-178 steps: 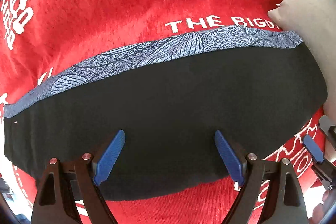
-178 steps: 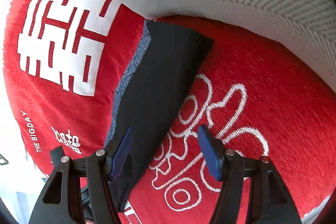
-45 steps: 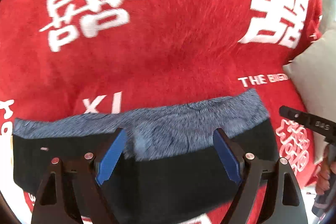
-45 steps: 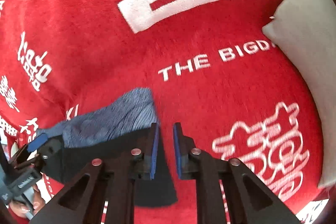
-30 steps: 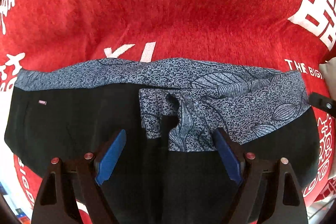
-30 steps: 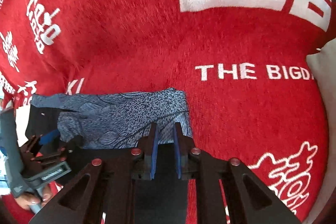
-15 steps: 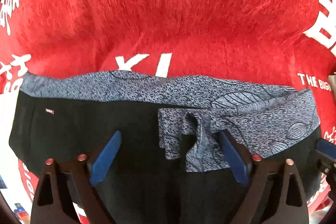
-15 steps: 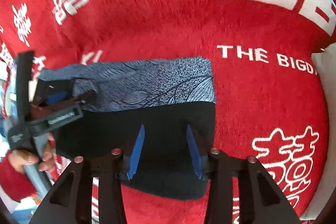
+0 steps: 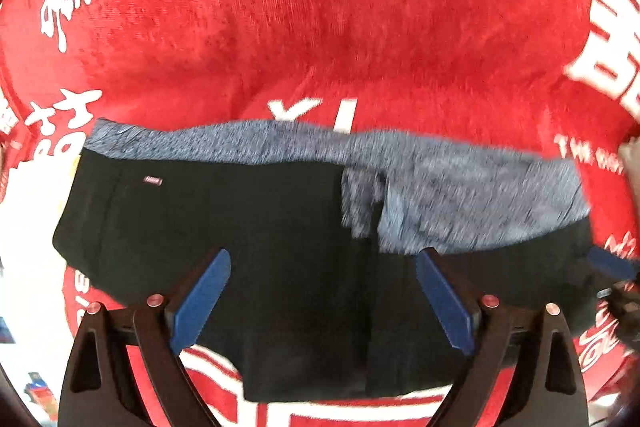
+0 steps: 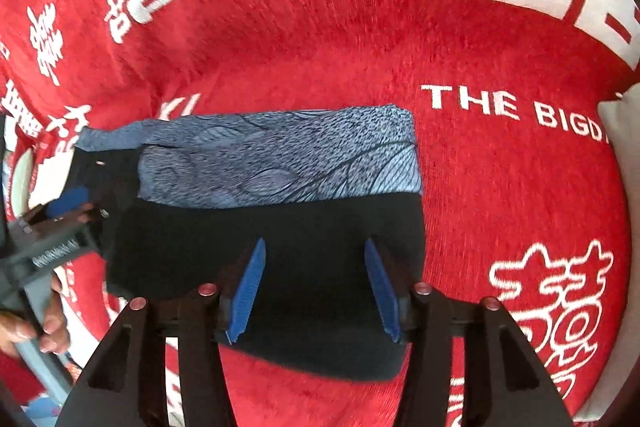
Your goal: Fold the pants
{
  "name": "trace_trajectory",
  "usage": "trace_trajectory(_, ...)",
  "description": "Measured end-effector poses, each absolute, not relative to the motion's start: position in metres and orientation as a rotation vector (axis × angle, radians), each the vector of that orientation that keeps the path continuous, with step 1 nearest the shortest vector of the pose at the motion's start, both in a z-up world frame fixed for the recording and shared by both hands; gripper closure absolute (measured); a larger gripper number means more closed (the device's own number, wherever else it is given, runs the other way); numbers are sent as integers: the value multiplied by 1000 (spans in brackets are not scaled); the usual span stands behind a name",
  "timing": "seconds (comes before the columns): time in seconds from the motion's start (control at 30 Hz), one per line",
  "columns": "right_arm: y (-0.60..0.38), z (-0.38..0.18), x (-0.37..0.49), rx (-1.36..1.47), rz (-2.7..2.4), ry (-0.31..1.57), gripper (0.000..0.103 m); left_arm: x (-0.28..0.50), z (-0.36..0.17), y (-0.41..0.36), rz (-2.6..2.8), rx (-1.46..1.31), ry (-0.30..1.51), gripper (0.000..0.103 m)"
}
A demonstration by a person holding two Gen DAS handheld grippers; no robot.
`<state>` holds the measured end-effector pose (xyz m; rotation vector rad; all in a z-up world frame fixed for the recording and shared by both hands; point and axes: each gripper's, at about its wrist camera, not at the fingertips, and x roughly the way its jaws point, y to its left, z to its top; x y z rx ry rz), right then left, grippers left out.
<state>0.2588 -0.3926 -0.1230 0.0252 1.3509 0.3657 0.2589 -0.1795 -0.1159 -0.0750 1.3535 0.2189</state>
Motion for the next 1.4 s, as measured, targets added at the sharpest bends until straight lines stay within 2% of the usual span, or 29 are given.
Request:
trace_trajectory(0.13,-391,-120,243,47,397,1359,38,245,-153,-180,229,-60,1421,8)
trace_trajectory(0.27,-388,-135,238,-1,396,1368,37,244,-151,-174,242,-121,1423,8)
trace_trajectory(0.43,-389,-140,244,44,396,1376,30,246,-152,-179,241,-82,1428,8)
trace_trajectory(0.97,-391,-140,244,78,414,1364,28,247,-151,-179,274,-86,1438,8)
trace_trajectory(1.4,-398,-129,240,96,453,1361,28,223,-127,-174,323,-83,1429,8)
